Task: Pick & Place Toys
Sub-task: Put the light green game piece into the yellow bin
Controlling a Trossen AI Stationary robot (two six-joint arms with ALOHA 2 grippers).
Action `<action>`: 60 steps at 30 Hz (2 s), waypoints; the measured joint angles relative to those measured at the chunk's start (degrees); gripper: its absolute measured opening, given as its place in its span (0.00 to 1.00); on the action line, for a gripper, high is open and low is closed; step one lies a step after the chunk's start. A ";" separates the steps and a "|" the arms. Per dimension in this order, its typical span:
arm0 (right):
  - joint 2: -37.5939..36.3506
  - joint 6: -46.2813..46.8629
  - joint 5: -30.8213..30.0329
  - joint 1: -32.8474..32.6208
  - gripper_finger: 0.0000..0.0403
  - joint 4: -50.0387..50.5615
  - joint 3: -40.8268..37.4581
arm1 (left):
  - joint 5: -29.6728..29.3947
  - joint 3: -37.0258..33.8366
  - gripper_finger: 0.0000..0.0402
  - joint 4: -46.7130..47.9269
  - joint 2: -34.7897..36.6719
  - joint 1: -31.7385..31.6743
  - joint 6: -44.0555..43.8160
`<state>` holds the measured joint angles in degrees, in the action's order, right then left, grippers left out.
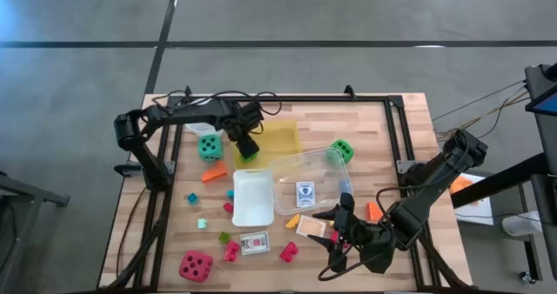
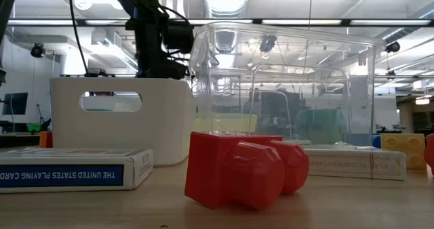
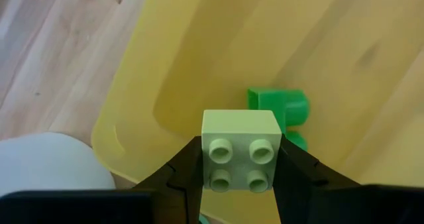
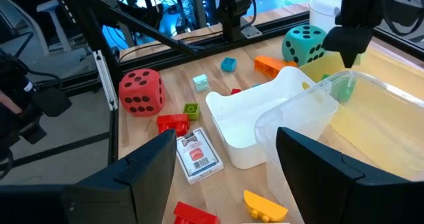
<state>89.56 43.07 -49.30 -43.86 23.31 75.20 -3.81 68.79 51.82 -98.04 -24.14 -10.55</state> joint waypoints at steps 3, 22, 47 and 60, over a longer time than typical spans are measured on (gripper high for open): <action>0.00 0.00 0.00 0.00 0.64 0.01 0.00 | 0.35 -1.51 0.31 -0.95 0.00 0.00 -0.02; 0.00 -0.02 0.00 0.00 0.64 0.02 0.00 | 2.34 -1.42 0.31 -1.18 -5.94 0.04 0.26; 0.00 0.00 -0.02 -0.01 0.64 0.02 0.00 | 2.30 -1.29 0.61 -1.07 -5.55 0.04 -0.41; 0.00 0.00 0.00 0.00 0.64 0.00 0.00 | 2.51 -1.22 0.89 -1.29 -5.55 0.09 -1.33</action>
<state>89.56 43.07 -49.30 -43.86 23.31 75.20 -1.30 67.57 50.53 -103.59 -24.05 -11.87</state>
